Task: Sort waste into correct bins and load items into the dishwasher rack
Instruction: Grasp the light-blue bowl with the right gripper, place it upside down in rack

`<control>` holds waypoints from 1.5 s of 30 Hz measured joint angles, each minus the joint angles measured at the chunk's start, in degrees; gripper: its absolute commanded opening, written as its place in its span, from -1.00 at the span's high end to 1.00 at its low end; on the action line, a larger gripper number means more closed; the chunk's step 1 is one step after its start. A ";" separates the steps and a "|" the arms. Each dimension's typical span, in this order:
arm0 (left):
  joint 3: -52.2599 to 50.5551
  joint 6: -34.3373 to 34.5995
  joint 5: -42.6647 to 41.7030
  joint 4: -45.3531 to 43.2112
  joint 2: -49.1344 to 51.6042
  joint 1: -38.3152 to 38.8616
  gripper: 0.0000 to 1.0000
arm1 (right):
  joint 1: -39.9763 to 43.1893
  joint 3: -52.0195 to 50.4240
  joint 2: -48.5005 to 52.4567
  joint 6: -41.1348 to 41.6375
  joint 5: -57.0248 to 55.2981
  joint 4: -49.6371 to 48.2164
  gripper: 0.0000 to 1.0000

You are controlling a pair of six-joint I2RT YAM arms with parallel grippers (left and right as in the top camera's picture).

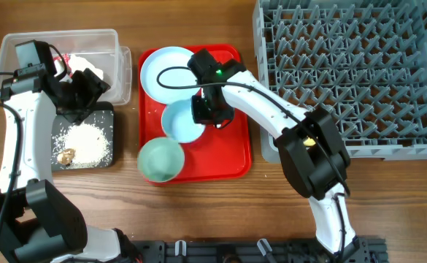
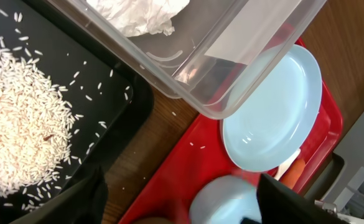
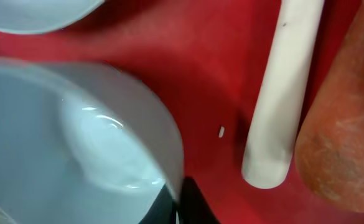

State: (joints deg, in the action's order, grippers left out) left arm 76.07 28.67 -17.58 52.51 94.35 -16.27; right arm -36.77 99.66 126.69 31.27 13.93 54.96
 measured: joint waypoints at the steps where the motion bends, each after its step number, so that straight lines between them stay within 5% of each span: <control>1: 0.00 0.00 0.00 0.48 0.00 0.00 -0.84 | -0.02 0.00 0.00 0.00 0.00 0.04 0.91; 2: 0.00 0.07 -0.02 0.68 0.00 0.00 -0.99 | -0.07 0.00 0.00 0.00 0.00 0.13 0.91; 6: 0.00 0.35 0.04 1.29 0.00 0.00 -1.00 | 0.20 -0.02 -1.18 0.02 -2.43 4.15 0.91; 10: 0.00 0.35 0.00 1.31 0.00 0.00 -1.00 | 3.52 -0.13 -17.16 -0.70 -14.34 5.05 0.91; 12: 0.00 0.35 0.02 1.31 0.00 0.00 -1.00 | 5.95 0.85 -28.50 -0.92 -30.38 4.39 0.91; 15: 0.00 0.35 0.02 1.31 0.00 0.00 -1.00 | 8.13 1.09 -29.42 -2.45 -55.93 1.09 0.88; 18: 0.00 0.35 0.22 1.20 -0.02 0.00 -1.00 | 14.53 0.50 -24.22 -15.23 -69.26 -16.06 0.91; 20: 0.00 0.35 0.17 1.27 -0.07 0.00 -1.00 | 18.49 0.00 -19.39 -33.42 -73.85 -33.94 0.91; 25: 0.00 0.37 0.22 1.38 -0.09 0.02 -1.00 | 20.22 0.11 -10.10 -66.60 -78.23 -53.11 0.91; 28: 0.00 0.35 0.20 1.38 -0.09 0.02 -1.00 | 20.17 0.11 -6.27 -74.97 -78.49 -55.34 0.91; 45: 0.00 0.35 0.20 1.33 -0.09 0.02 -1.00 | 22.99 0.11 4.57 -79.34 -72.67 -68.67 0.90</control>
State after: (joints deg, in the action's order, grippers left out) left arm 76.07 29.02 -17.39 53.84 94.26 -16.25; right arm -13.78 99.77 131.26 -48.07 -58.74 -13.72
